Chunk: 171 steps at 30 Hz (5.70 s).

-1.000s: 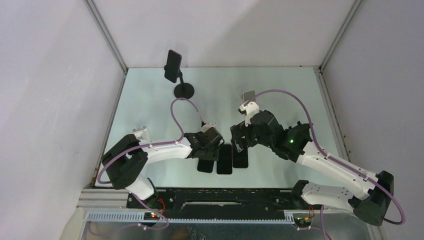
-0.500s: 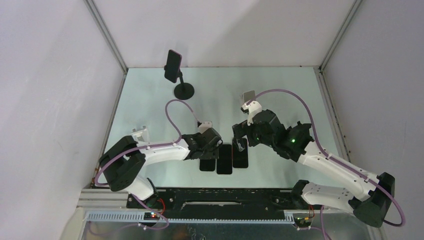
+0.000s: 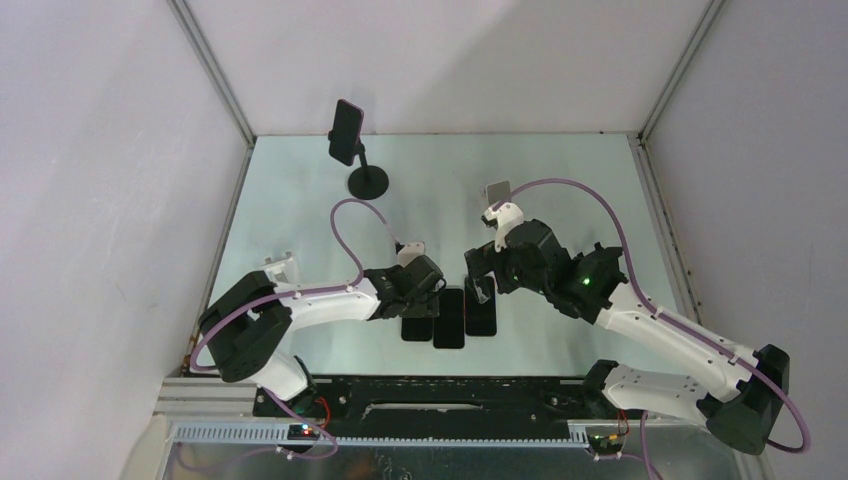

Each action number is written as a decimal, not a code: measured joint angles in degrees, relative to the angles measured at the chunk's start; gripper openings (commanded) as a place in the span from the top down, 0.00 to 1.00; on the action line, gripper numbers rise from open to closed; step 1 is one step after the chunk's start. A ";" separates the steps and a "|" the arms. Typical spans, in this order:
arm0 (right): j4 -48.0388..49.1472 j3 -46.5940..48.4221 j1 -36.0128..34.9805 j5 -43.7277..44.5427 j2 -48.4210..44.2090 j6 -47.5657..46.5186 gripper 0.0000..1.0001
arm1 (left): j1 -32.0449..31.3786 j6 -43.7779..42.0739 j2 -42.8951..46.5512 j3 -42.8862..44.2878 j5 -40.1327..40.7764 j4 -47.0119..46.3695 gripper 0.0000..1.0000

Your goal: Remove the phone from the phone stand

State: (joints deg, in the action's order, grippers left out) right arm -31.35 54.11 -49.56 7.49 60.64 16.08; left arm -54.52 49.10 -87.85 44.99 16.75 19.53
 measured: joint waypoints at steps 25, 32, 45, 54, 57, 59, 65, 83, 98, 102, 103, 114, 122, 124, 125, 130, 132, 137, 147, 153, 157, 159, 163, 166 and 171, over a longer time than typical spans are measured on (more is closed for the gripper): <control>-0.09 0.00 0.00 -0.17 1.40 0.00 0.01 | -0.11 -0.09 2.84 -3.15 1.11 -0.85 0.43; -0.24 0.00 0.00 -0.15 1.40 -0.02 0.01 | -0.26 -0.07 2.03 -2.27 1.46 0.13 0.36; -0.28 0.00 0.00 -0.17 1.40 -0.02 0.01 | -0.37 -0.11 1.60 -2.08 2.43 0.52 0.19; -0.28 0.00 0.11 -0.17 1.40 -0.17 0.01 | -0.37 -0.04 1.25 -1.66 2.97 0.83 0.12; -0.31 0.00 0.11 -0.15 1.40 -0.17 0.01 | -0.37 -0.07 1.07 -1.36 2.99 1.25 0.12; -0.28 0.00 0.11 -0.13 1.40 -0.15 0.01 | -0.37 -0.07 0.98 -1.22 3.02 1.53 0.12; -0.35 0.00 0.72 0.50 1.20 1.22 0.01 | -0.37 -0.07 1.64 -0.59 3.58 6.69 0.11; -1.14 0.00 6.95 -2.10 -4.50 5.38 0.01 | 2.27 -11.43 26.84 6.51 5.70 16.28 0.08; -3.15 0.00 7.43 -3.30 -5.22 5.35 0.01 | 27.93 -33.90 30.97 24.35 -7.13 15.02 0.08; -4.39 0.00 7.43 -3.48 -5.22 5.33 0.01 | 35.56 -39.93 27.67 29.86 -13.00 12.92 0.08; -4.66 0.00 7.43 -3.50 -5.25 5.33 0.00 | 36.37 -41.48 26.97 30.60 -13.88 12.48 0.08; -6.97 0.00 7.50 -4.31 -6.12 5.75 0.01 | 43.39 -60.37 16.44 37.16 -25.97 6.51 0.08; -8.35 0.00 7.54 -5.49 -6.12 6.51 0.01 | 50.64 -66.05 0.28 55.58 -37.51 11.56 0.00; -8.85 0.00 7.54 -5.68 -6.16 6.62 0.01 | 51.17 -66.77 -2.32 58.01 -39.54 12.72 0.00; -9.09 0.00 7.54 -5.73 -6.21 6.69 0.01 | 51.47 -67.19 -3.63 58.86 -41.03 13.09 0.00; -10.47 0.00 7.54 -5.79 -6.93 7.23 0.01 | 52.63 -67.63 -6.67 58.82 -43.91 13.11 0.00; -10.91 0.00 7.54 -5.77 -7.10 7.48 0.01 | 52.92 -67.80 -7.43 58.82 -43.98 12.74 0.00; -11.43 0.00 7.54 -6.01 -7.04 7.52 0.02 | 53.33 -67.63 -8.28 56.98 -43.93 8.96 0.00; -11.45 0.00 7.32 -6.27 -5.53 7.52 0.02 | 53.44 -67.60 -12.09 54.73 -44.63 5.22 0.00; -11.54 0.00 6.58 -6.29 -4.92 7.58 0.02 | 53.51 -67.54 -13.18 53.86 -45.92 1.90 0.00; -11.85 0.00 6.14 -6.29 -4.55 7.63 0.02 | 53.57 -67.54 -14.64 53.90 -46.36 0.79 0.00; -12.04 0.00 6.05 -6.29 -4.39 7.69 0.02 | 53.57 -67.56 -15.63 53.90 -46.49 0.66 0.00; -12.44 0.00 5.79 -6.32 -4.24 7.72 0.02 | 53.59 -67.56 -17.46 53.90 -46.51 0.68 0.00; -12.66 0.00 5.75 -6.29 -4.00 7.74 0.02 | 53.62 -67.56 -18.60 54.16 -46.56 0.70 0.00; -12.74 0.00 5.51 -6.32 -3.19 7.74 0.02 | 53.77 -67.56 -20.04 55.76 -46.53 0.66 0.00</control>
State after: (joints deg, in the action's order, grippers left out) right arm -44.10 54.11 -44.05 1.17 57.45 23.81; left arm -0.75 -18.46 -107.90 100.75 -29.78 20.18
